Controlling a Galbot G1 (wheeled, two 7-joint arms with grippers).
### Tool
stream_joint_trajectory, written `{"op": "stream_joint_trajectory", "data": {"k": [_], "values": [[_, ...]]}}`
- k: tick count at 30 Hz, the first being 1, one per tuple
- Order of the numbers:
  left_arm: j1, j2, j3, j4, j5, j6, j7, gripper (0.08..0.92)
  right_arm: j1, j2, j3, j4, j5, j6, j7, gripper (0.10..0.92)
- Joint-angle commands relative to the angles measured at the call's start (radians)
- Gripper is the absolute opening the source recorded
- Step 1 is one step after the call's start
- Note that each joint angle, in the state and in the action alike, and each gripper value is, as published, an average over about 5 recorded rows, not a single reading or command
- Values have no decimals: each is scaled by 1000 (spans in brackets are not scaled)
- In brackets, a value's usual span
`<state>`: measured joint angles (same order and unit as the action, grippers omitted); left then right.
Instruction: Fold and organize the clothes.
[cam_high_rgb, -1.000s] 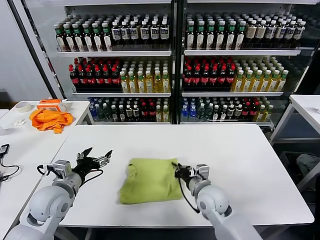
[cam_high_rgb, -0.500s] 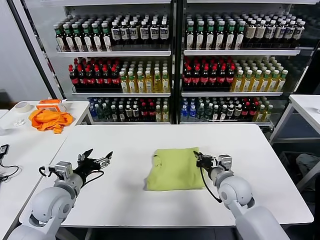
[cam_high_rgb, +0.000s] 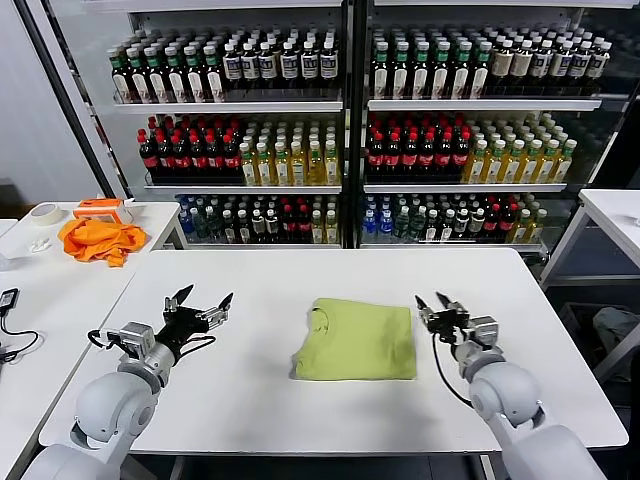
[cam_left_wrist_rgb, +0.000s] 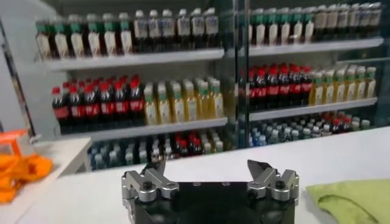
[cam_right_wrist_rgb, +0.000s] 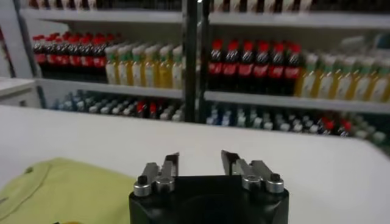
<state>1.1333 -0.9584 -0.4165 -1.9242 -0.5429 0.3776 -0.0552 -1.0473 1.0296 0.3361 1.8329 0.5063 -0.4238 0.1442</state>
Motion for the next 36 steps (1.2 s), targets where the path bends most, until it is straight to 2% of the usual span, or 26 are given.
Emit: {"op": "stream_joint_trajectory", "data": {"k": [1,9,12,16,21,29,36], "values": [[-16,3,45,10,169,-121,8,823,-184,-54,180,124,-171,154,36,566],[-57,-14,59,70,184,-190,6,823,-199,-32,241,90,-169,210,26,786],[-104,-34,68,102,213,-201,-6,823,-204,-37,249,92,-181,211,26,817],[-151,-51,84,128,232,-224,9,823,-223,-32,258,87,-204,232,21,822],[-117,-67,83,124,252,-269,33,823,-246,-15,273,90,-191,283,14,823],[-82,-63,74,95,248,-249,31,823,-279,-13,309,112,-158,278,-6,823],[-63,-66,77,79,246,-242,38,823,-274,-5,304,98,-219,300,-21,823]]}}
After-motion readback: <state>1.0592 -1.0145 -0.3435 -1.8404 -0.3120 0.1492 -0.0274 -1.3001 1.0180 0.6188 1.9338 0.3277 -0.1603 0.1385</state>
